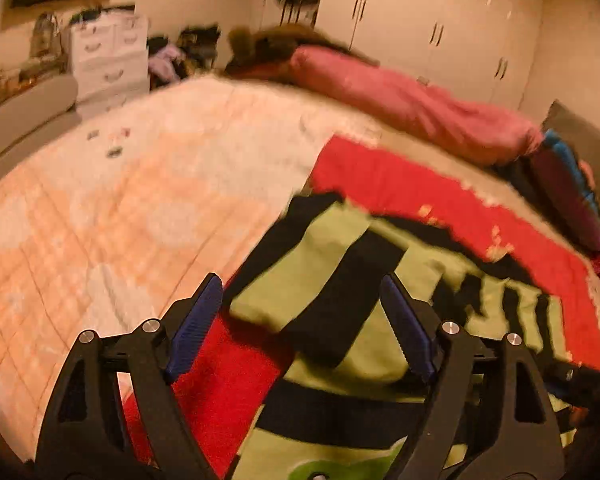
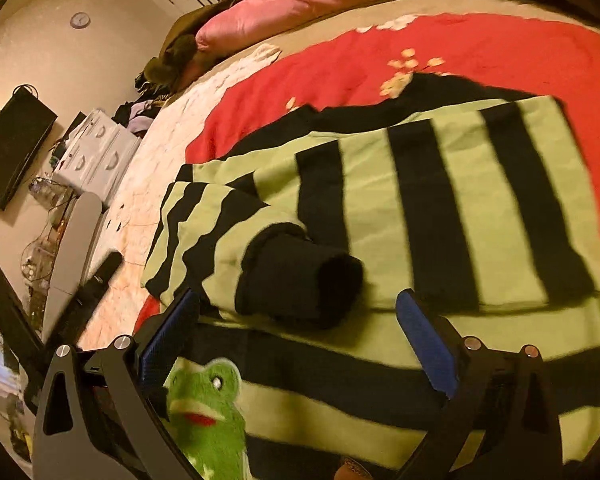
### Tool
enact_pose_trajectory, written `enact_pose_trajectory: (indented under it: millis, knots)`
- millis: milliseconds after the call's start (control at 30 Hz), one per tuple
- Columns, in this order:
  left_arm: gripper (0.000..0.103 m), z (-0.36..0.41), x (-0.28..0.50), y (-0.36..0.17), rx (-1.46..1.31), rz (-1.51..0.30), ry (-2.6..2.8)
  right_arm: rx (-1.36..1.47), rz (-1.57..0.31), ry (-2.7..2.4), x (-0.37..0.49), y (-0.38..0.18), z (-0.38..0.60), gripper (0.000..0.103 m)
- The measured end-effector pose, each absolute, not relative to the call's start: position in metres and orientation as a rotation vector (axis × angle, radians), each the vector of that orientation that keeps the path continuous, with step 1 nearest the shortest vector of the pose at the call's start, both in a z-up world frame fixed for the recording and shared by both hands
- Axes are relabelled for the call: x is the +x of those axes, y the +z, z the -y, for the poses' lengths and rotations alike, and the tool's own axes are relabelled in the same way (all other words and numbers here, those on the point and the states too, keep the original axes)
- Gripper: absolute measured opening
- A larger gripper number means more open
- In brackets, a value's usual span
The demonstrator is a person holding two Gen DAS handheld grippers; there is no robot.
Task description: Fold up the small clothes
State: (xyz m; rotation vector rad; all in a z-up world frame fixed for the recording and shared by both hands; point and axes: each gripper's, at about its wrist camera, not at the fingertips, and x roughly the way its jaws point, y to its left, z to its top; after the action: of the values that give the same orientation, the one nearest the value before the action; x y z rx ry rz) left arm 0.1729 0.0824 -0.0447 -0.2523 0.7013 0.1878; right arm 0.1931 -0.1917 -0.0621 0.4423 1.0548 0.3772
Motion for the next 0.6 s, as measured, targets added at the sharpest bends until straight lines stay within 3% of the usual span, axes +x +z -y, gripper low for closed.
enact_pose_trajectory:
  millis: [100,133,167,233,267,600]
  knots:
    - [0.074,-0.082,0.177,-0.049,-0.261,-0.709,0.179,0.45,-1.055,0.394,0.205,-0.068,0.18,0.094]
    - [0.074,-0.081,0.177,-0.05,-0.251,-0.702,0.174,0.448,-1.06,0.402,0.208,-0.071,0.177,0.083]
    - [0.074,-0.081,0.176,-0.051,-0.246,-0.701,0.171,0.436,-1.077,0.42,0.211,-0.074,0.171,0.044]
    - [0.074,-0.079,0.178,-0.055,-0.238,-0.716,0.167,0.401,-1.086,0.432,0.213,-0.076,0.163,0.034]
    - [0.074,-0.079,0.18,-0.057,-0.235,-0.726,0.166,0.384,-1.069,0.453,0.212,-0.073,0.159,0.025]
    - [0.074,-0.073,0.17,-0.045,-0.21,-0.667,0.148,0.315,-0.898,0.582,0.203,0.009,0.181,0.022]
